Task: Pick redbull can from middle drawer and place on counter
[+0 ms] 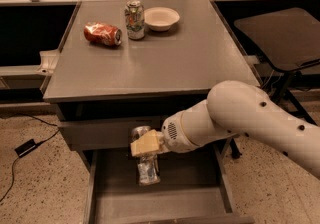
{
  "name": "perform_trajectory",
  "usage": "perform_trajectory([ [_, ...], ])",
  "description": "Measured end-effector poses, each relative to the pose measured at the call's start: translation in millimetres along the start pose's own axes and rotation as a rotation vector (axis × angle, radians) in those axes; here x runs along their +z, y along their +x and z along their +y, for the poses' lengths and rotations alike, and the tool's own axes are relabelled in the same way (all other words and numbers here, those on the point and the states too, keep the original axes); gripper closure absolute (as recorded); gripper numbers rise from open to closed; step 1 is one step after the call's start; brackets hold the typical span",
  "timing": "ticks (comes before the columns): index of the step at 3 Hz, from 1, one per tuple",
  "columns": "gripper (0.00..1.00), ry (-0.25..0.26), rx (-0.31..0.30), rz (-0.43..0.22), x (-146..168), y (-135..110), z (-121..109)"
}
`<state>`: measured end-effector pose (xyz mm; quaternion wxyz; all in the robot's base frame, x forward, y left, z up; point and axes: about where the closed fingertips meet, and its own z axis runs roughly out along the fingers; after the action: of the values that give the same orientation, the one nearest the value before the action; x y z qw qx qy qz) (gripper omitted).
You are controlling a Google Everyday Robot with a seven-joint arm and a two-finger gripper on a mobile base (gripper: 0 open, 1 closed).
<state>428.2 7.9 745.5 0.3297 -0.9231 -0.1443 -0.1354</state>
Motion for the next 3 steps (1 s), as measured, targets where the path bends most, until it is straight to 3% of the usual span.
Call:
perform_trajectory([
  [1, 1.0, 0.003, -0.042, 0.029, -23.6, 12.2, -5.0],
  [2, 1.0, 0.029, -0.136, 0.121, -77.3, 39.3, -8.8],
  [3, 1.0, 0.047, -0.253, 0.221, -125.7, 82.5, -4.3],
])
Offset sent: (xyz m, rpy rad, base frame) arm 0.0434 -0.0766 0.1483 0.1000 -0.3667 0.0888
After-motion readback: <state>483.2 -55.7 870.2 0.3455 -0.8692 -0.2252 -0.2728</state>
